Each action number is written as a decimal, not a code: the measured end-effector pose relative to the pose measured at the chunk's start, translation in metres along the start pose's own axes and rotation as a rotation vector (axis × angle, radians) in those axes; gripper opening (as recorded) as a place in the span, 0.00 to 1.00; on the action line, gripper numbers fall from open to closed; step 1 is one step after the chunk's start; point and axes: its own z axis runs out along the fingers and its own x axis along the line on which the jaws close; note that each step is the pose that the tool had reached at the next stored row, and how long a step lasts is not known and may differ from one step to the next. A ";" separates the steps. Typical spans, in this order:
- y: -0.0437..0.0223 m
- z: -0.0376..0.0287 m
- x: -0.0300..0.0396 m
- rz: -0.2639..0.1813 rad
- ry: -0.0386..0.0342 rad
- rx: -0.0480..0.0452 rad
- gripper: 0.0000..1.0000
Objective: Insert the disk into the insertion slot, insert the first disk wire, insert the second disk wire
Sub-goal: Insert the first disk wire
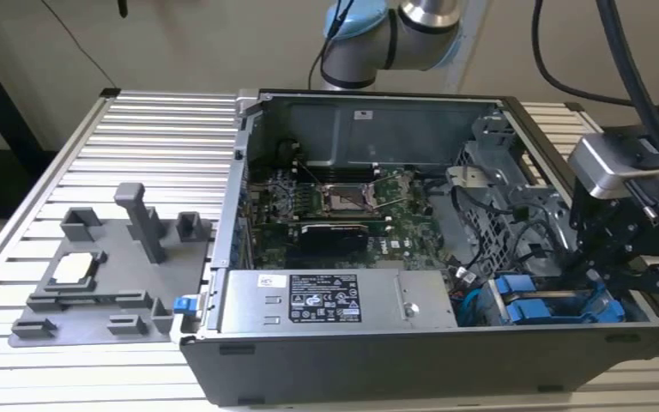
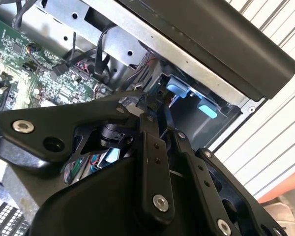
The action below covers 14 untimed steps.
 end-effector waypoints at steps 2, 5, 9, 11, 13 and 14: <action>-0.0009 0.0019 0.0014 0.002 0.0000 -0.0037 0.19; -0.0035 0.0063 0.0022 0.003 -0.0021 -0.0076 0.19; -0.0037 0.0083 0.0025 0.003 -0.0028 -0.0081 0.33; -0.0037 0.0078 0.0025 0.003 -0.0030 -0.0081 0.33; -0.0038 0.0040 0.0022 0.003 -0.0030 -0.0081 0.33; -0.0038 0.0000 0.0019 0.003 -0.0036 -0.0082 0.33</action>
